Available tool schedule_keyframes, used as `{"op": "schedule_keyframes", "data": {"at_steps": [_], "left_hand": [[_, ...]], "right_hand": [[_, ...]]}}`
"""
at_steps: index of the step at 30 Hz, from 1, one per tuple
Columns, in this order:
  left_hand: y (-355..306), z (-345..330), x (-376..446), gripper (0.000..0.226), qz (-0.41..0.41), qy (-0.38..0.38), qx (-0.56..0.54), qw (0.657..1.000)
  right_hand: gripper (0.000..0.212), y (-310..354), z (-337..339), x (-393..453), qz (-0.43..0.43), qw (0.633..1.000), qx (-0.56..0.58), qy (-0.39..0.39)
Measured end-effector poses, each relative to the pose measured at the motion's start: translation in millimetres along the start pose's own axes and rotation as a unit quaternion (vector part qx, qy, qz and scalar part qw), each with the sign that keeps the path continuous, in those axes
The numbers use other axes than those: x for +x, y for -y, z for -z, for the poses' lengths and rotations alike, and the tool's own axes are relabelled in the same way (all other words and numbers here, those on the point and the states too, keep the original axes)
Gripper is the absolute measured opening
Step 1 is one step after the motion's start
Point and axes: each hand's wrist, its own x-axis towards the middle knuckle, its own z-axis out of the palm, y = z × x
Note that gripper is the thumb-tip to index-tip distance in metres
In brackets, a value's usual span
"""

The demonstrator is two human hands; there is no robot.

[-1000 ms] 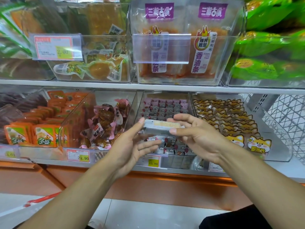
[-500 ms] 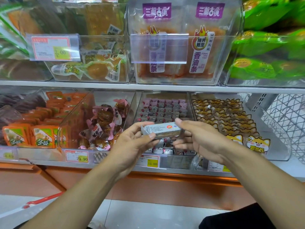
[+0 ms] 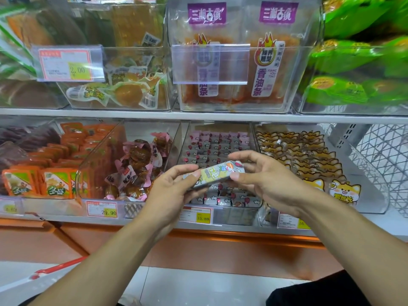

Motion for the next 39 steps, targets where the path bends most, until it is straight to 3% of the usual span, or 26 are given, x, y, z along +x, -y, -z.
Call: {"op": "schedule_keyframes", "data": {"at_steps": [3,6,9,12,15,17,20,24,28,32,36,39], "left_hand": [[1,-2,-2,0.040,-0.018,0.009,0.025,0.999],[2,-6,-5,0.036,-0.032,0.006,0.050,0.998],[2,-8,-5,0.024,-0.065,-0.033,0.133,0.988],[6,-10,-2,0.018,-0.147,-0.060,0.291,0.943],[14,-16,-1,0.022,-0.209,-0.017,0.435,0.876],[20,-18,0,0.029,-0.218,0.019,0.513,0.830],[25,-21,3,0.033,-0.208,0.046,0.551,0.807],[29,-26,8,0.035,-0.211,0.056,0.566,0.795],[30,-30,14,0.037,-0.223,0.059,0.575,0.785],[30,-32,16,0.038,-0.228,0.061,0.580,0.780],[30,-32,17,0.038,-0.228,0.063,0.582,0.778],[31,-31,18,0.038,-0.228,0.065,0.591,0.771]], "right_hand": [[0.053,0,-2,0,-0.016,0.998,0.046,-0.036],[0.041,2,-4,0,-0.007,0.996,0.043,-0.084],[0.031,9,0,2,0.058,0.985,0.050,-0.155],[0.029,18,11,8,0.152,0.947,-0.045,-0.281],[0.034,22,23,15,0.219,0.892,-0.192,-0.345],[0.035,21,28,21,0.225,0.875,-0.251,-0.348],[0.031,15,35,32,0.205,0.855,-0.330,-0.345],[0.029,13,37,46,0.163,0.836,-0.435,-0.291],[0.026,15,34,62,0.093,0.784,-0.562,-0.247],[0.035,19,22,78,-0.005,0.725,-0.649,-0.232],[0.030,21,18,85,0.001,0.635,-0.733,-0.244],[0.032,19,14,94,0.022,0.638,-0.732,-0.239]]}}
